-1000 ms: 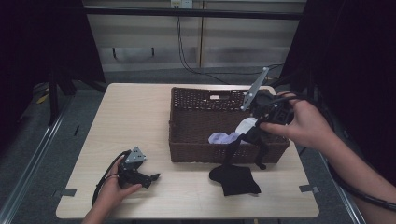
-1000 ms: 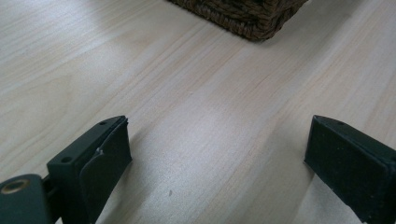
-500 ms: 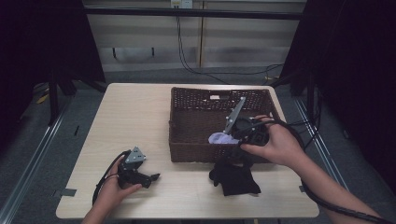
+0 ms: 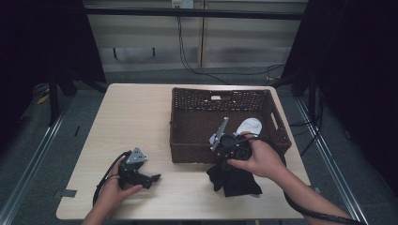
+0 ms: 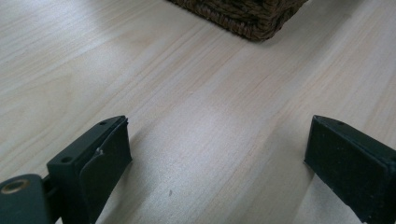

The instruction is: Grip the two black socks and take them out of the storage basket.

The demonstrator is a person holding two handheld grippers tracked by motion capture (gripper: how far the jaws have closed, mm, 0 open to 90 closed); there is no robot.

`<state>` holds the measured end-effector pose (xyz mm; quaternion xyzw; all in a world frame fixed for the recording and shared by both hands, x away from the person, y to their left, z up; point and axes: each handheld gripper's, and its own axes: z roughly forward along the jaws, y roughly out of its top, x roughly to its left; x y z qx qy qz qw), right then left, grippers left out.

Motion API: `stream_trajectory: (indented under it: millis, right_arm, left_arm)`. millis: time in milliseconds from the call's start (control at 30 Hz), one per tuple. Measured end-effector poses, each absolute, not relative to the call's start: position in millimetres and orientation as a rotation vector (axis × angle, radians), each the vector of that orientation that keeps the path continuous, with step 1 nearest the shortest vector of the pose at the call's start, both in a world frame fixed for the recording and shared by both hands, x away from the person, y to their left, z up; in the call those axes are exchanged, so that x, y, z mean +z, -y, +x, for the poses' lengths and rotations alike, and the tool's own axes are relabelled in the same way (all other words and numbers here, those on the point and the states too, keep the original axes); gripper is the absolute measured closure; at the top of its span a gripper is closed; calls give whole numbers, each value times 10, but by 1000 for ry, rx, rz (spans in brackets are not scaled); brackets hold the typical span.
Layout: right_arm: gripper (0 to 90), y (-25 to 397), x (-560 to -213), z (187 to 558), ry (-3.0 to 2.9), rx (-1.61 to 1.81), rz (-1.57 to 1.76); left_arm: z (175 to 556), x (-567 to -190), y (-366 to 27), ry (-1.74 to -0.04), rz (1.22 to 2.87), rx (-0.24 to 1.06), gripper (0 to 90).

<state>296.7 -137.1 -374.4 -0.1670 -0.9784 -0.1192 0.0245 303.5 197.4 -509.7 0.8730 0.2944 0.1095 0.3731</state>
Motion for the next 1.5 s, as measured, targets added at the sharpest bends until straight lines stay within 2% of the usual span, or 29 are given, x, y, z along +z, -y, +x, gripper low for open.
stream_trajectory:
  millis: [333, 800, 1000, 1500]
  right_arm:
    - [841, 1279, -3899, 2986, 3022, -371, -501]
    - [558, 1287, -3905, 2966, 2984, -414, -523]
    - [504, 1335, -3913, 2951, 2977, -423, -535]
    - [277, 1609, -3946, 2835, 2971, -467, -597]
  left_arm:
    - [3036, -5097, -1974, -754, 2236, 280, 60]
    - [3039, -5092, -1980, -746, 2249, 280, 61]
    - [3039, -5092, -1981, -745, 2249, 281, 60]
    - [3044, -5094, -1982, -740, 2250, 278, 60]
